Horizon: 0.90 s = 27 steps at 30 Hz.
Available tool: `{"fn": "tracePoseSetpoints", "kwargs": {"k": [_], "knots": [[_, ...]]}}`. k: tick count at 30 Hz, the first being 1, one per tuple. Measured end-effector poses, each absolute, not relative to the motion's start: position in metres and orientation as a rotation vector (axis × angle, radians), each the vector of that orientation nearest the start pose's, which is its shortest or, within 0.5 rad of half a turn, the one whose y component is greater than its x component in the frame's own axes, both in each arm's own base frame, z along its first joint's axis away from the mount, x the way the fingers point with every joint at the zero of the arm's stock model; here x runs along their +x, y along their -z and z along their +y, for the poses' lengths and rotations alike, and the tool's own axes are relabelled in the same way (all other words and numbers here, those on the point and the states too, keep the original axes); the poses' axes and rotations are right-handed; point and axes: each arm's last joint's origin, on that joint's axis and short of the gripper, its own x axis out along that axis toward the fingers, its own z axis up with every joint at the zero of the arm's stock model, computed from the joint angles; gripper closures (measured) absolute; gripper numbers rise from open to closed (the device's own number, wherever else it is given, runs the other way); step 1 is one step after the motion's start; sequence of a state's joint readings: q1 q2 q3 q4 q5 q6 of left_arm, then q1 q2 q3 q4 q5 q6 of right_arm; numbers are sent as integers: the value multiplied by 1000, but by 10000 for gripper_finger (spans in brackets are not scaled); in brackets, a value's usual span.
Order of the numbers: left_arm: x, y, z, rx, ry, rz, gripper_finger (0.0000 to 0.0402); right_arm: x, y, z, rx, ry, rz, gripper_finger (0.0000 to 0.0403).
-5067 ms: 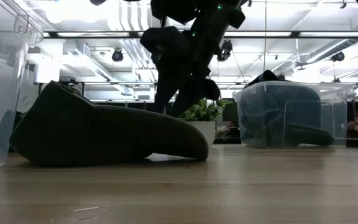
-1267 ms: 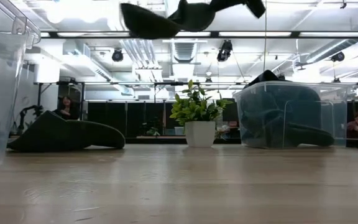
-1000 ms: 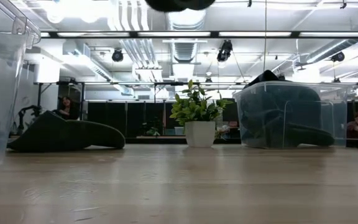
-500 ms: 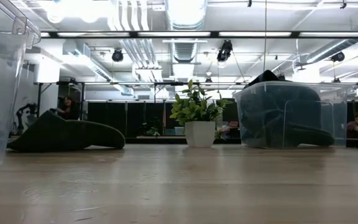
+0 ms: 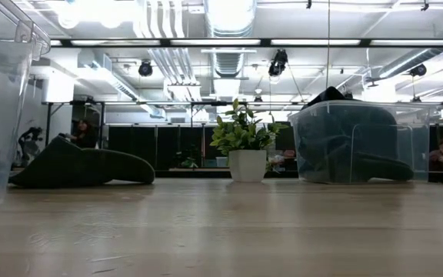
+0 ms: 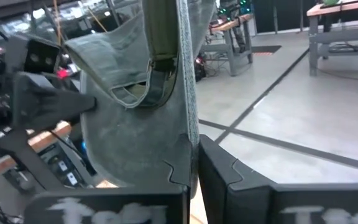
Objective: Pick & Place hat
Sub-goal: Put the bottom black cap into the bottom transparent bin
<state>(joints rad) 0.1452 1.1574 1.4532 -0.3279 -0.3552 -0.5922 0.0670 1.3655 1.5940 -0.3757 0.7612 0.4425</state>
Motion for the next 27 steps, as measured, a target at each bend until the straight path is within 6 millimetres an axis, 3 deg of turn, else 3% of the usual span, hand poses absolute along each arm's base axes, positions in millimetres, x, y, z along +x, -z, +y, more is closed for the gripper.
{"fn": "tracePoseSetpoints", "kwargs": {"k": [5,11,16,27], "knots": [[224,-471,42,-572,-464,-110,297,280,-464,0,369,697,-32,394],[224,-474,42,-551,-433,-132,387,281,-467,0,346,673,-36,394],[222,-480,42,-548,-422,-184,395,283,-471,1,304,665,-69,388],[202,-516,40,-568,-295,-516,397,284,-493,12,103,582,-213,271]]}}
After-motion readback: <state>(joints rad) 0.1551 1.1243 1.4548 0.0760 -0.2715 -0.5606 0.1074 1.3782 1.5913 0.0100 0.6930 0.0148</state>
